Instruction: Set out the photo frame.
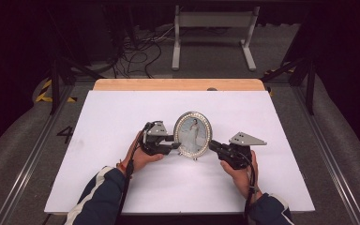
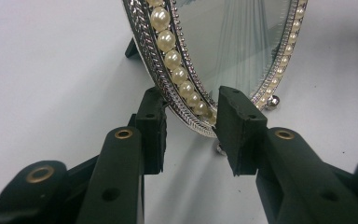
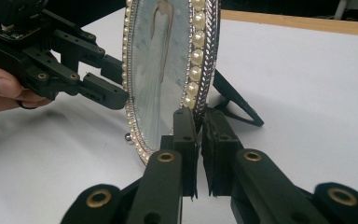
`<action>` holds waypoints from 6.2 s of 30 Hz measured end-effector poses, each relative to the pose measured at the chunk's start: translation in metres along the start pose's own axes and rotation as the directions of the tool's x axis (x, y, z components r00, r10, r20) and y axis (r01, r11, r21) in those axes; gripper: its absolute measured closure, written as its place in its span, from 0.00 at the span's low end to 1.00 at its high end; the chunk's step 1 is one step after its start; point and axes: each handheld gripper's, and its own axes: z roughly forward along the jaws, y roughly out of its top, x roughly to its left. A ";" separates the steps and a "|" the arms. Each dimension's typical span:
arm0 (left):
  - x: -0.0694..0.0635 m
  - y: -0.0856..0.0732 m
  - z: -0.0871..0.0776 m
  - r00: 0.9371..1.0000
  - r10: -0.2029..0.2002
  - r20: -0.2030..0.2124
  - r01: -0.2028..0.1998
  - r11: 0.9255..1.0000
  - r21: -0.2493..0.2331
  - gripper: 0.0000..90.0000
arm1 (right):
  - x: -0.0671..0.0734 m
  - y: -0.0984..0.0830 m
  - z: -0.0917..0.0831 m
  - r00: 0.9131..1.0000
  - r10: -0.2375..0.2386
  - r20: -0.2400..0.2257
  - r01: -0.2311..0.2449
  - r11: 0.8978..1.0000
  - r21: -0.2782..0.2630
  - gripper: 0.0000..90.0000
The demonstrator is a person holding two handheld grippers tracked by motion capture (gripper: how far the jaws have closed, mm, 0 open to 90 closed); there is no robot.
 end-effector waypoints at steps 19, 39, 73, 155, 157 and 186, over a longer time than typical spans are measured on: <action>-0.005 -0.005 -0.003 0.998 0.045 -0.033 -0.044 0.999 0.032 0.75 | -0.002 0.004 0.006 1.000 -0.011 0.011 0.011 1.000 -0.002 0.94; -0.011 -0.008 -0.004 0.997 0.068 -0.035 -0.066 0.996 0.061 0.78 | -0.006 0.004 0.011 1.000 -0.015 0.020 0.016 1.000 -0.012 0.93; -0.016 -0.010 -0.001 0.996 0.090 -0.023 -0.088 0.992 0.095 0.77 | -0.008 0.005 0.014 1.000 -0.005 0.006 0.005 1.000 -0.007 0.94; -0.025 -0.012 -0.034 0.980 0.144 -0.141 -0.139 0.989 0.043 0.06 | -0.004 0.008 0.011 0.959 -0.281 0.049 0.271 0.951 0.150 0.06; -0.026 -0.014 -0.037 0.975 0.147 -0.164 -0.142 0.989 0.044 0.07 | -0.003 0.007 0.012 0.952 -0.299 0.063 0.286 0.944 0.163 0.07; -0.035 -0.045 -0.089 0.960 0.128 -0.250 -0.132 0.991 0.002 0.09 | -0.013 -0.010 -0.027 0.918 -0.369 0.143 0.338 0.919 0.201 0.12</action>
